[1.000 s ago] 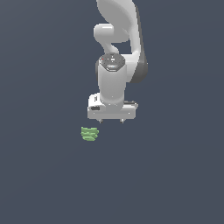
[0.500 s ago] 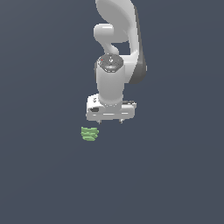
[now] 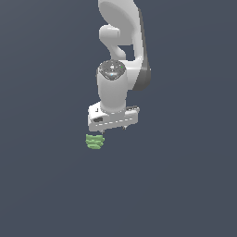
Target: Pick up the object and move it to a goal position.
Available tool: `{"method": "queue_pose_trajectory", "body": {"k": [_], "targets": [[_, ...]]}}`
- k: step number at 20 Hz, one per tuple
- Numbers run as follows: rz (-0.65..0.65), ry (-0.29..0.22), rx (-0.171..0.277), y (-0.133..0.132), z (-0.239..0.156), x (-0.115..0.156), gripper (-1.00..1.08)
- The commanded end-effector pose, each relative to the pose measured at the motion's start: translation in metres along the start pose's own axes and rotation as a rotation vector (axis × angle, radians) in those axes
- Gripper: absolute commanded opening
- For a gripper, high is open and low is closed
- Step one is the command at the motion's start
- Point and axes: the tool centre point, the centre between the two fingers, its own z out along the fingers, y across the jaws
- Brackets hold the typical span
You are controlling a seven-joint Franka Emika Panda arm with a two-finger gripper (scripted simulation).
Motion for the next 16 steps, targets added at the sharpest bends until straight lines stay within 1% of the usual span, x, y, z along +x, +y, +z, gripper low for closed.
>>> {"method": "queue_pose_trajectory", "body": {"k": [1,16], "targets": [[-0.058,-0.001,0.000,0.005,0.002,-0.001,1.00],[-0.417,-0.005,0.003,0.033,0.017,-0.006,1.00]]}}
